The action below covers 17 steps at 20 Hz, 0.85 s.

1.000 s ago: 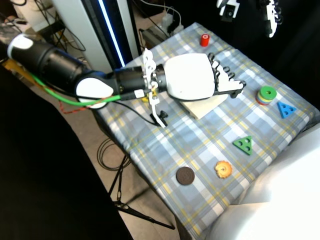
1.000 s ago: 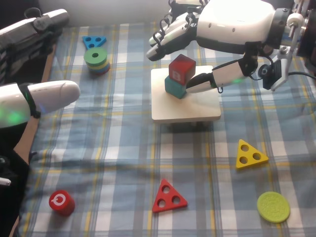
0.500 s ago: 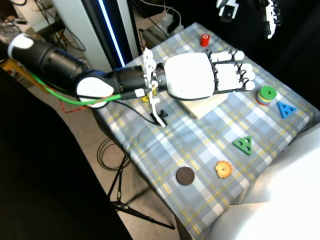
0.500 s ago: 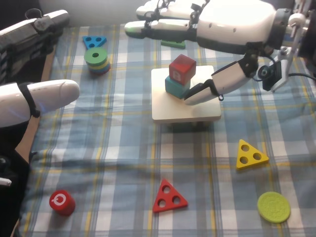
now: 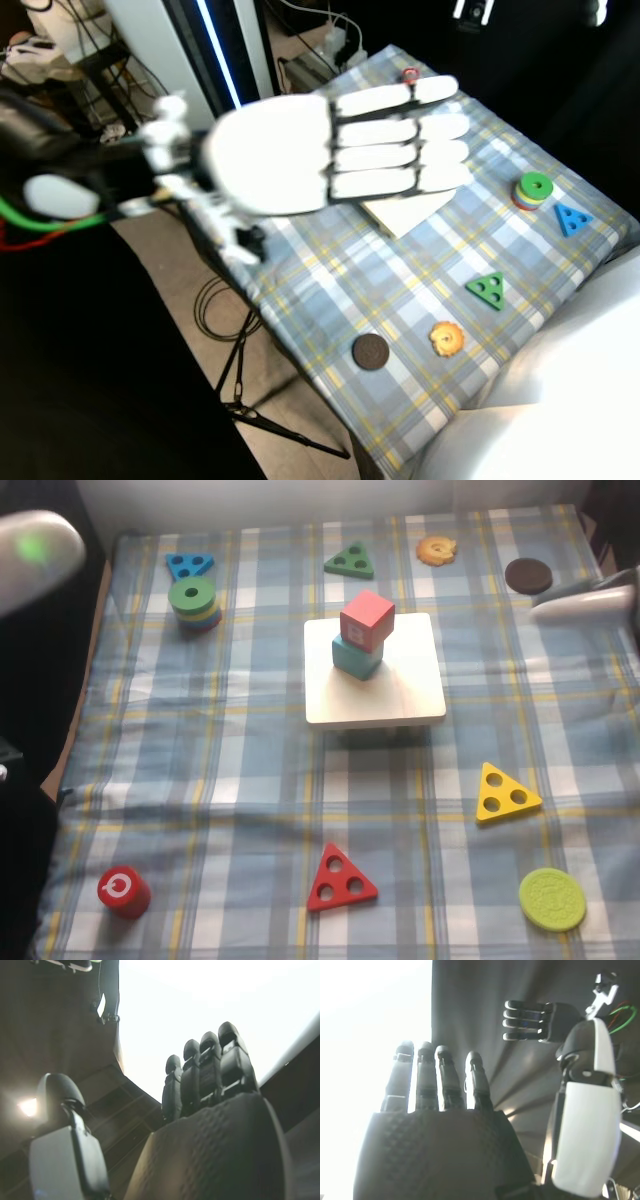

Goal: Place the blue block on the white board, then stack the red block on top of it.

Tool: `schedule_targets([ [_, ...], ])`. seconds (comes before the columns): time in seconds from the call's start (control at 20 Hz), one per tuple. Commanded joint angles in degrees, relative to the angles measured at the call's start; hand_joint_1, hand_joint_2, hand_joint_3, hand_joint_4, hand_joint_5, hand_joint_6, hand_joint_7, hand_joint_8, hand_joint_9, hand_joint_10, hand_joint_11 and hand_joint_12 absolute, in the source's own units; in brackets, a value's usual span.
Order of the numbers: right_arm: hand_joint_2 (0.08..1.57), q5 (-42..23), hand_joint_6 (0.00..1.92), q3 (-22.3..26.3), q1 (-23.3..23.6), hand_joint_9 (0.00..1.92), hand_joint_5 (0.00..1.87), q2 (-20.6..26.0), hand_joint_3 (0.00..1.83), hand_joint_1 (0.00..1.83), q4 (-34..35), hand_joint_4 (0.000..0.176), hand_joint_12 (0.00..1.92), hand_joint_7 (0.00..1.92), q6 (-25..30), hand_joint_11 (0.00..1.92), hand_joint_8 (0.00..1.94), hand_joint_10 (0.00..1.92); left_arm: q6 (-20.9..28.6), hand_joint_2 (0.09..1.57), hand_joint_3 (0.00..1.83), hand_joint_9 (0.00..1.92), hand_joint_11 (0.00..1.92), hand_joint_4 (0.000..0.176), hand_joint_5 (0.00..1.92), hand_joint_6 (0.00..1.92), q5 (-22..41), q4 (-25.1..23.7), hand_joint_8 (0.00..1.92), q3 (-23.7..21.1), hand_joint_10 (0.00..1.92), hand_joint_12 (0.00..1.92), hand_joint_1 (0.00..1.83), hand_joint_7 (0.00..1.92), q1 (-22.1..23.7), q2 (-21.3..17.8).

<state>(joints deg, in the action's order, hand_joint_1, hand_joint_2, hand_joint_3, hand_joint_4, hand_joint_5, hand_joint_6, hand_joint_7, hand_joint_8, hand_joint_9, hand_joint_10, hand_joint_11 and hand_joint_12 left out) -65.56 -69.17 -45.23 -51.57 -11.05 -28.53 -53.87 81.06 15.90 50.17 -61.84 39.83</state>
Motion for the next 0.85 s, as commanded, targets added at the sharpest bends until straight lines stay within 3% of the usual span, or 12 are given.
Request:
schedule_targets([
  [0.0, 0.89, -12.6, 0.00, 0.9, -0.9, 0.00, 0.01, 0.1, 0.01, 0.84, 4.2, 0.138, 0.00, 0.03, -1.0, 0.00, 0.01, 0.00, 1.4, 0.89, 0.00, 0.40, 0.00, 0.028, 0.06, 0.00, 9.6, -0.4, 0.00, 0.1, 0.01, 0.94, 0.45, 0.41, 0.1, -0.3],
  [0.1, 1.07, -22.6, 0.00, 3.6, -5.9, 0.20, 0.04, 1.4, 0.01, 0.69, 10.0, 0.069, 0.06, 0.19, -5.1, 0.12, 0.01, 0.02, 4.7, 0.97, 0.01, 0.38, 0.01, 0.033, 0.07, 0.00, 13.0, -0.8, 0.00, 0.5, 0.00, 0.96, 0.37, 0.37, -1.0, -0.3],
  [0.25, 1.17, -29.8, 0.00, 6.5, -9.1, 0.36, 0.00, 2.7, 0.01, 0.61, 12.6, 0.102, 0.08, 0.27, -9.4, 0.19, 0.00, 0.00, 7.7, 1.25, 0.02, 0.38, 0.00, 0.011, 0.06, 0.01, 16.0, -1.5, 0.00, 1.3, 0.01, 0.89, 0.09, 0.27, -1.3, -0.2],
  [0.35, 1.24, -32.8, 0.02, 8.3, -10.0, 0.12, 0.20, 3.4, 0.01, 0.56, 12.7, 0.063, 0.02, 0.15, -12.7, 0.06, 0.00, 0.00, 10.0, 1.28, 0.00, 0.43, 0.00, 0.075, 0.01, 0.00, 18.3, -2.0, 0.00, 2.2, 0.01, 0.82, 0.14, 0.30, -1.0, 0.2],
  [0.4, 1.20, -34.8, 0.02, 9.1, -10.5, 0.03, 0.28, 3.7, 0.00, 0.50, 12.7, 0.131, 0.00, 0.09, -13.9, 0.01, 0.00, 0.00, 11.5, 1.30, 0.01, 0.40, 0.00, 0.110, 0.02, 0.00, 18.3, -2.4, 0.00, 2.9, 0.00, 0.77, 0.06, 0.26, 0.0, 0.5],
  [0.45, 1.28, -35.4, 0.03, 10.3, -11.1, 0.03, 0.34, 4.3, 0.01, 0.24, 13.2, 0.078, 0.00, 0.10, -14.7, 0.00, 0.00, 0.00, 11.9, 1.26, 0.00, 0.46, 0.00, 0.135, 0.03, 0.00, 18.3, -3.8, 0.00, 3.6, 0.01, 0.95, 0.08, 0.25, 1.7, 1.3],
  [0.5, 1.30, -35.4, 0.02, 11.0, -10.7, 0.16, 0.38, 4.6, 0.00, 0.23, 12.4, 0.024, 0.07, 0.22, -16.4, 0.13, 0.01, 0.02, 12.4, 1.32, 0.01, 0.44, 0.00, 0.069, 0.20, 0.02, 18.3, -4.3, 0.00, 4.0, 0.00, 0.84, 0.04, 0.30, 2.3, 1.7],
  [0.6, 1.22, -35.4, 0.34, 12.2, -8.5, 0.38, 0.70, 4.9, 0.00, 0.60, 8.8, 0.000, 0.14, 0.55, -18.1, 0.23, 0.02, 0.01, 13.5, 1.49, 0.01, 0.48, 0.00, 0.000, 0.59, 0.09, 18.3, -7.0, 0.01, 3.8, 0.00, 0.82, 0.08, 0.52, 5.9, 1.7],
  [0.65, 1.26, -35.5, 0.77, 12.4, -8.5, 0.46, 0.67, 5.0, 0.00, 0.53, 8.6, 0.000, 0.13, 0.67, -17.5, 0.25, 0.01, 0.01, 13.6, 1.56, 0.03, 0.43, 0.00, 0.000, 0.73, 0.15, 18.3, -7.9, 0.01, 3.6, 0.00, 0.65, 0.02, 0.55, 7.6, 1.9],
  [0.7, 1.34, -35.5, 0.32, 13.3, -7.8, 0.43, 0.49, 6.1, 0.01, 0.20, 8.9, 0.000, 0.15, 0.51, -15.7, 0.27, 0.00, 0.00, 13.6, 1.57, 0.08, 0.71, 0.27, 0.000, 0.67, 0.13, 18.3, -8.3, 0.11, 3.5, 0.11, 0.73, 0.00, 0.78, 9.4, 2.3],
  [0.75, 1.42, -35.5, 0.13, 14.5, -7.2, 0.65, 0.56, 7.6, 0.01, 0.25, 8.9, 0.000, 0.69, 0.73, -14.3, 0.22, 0.01, 0.04, 13.7, 1.48, 0.02, 0.86, 0.52, 0.000, 0.84, 0.60, 18.3, -8.4, 0.89, 3.5, 0.88, 1.13, 0.32, 0.91, 10.8, 3.0],
  [0.8, 1.46, -35.5, 0.04, 15.7, -5.9, 0.65, 0.64, 8.1, 0.00, 0.37, 10.1, 0.005, 1.38, 0.89, -14.0, 0.29, 0.19, 0.80, 16.5, 1.47, 0.01, 0.71, 0.51, 0.000, 0.78, 1.07, 18.3, -7.7, 1.41, 3.5, 1.48, 1.52, 0.36, 0.82, 10.7, 4.1],
])
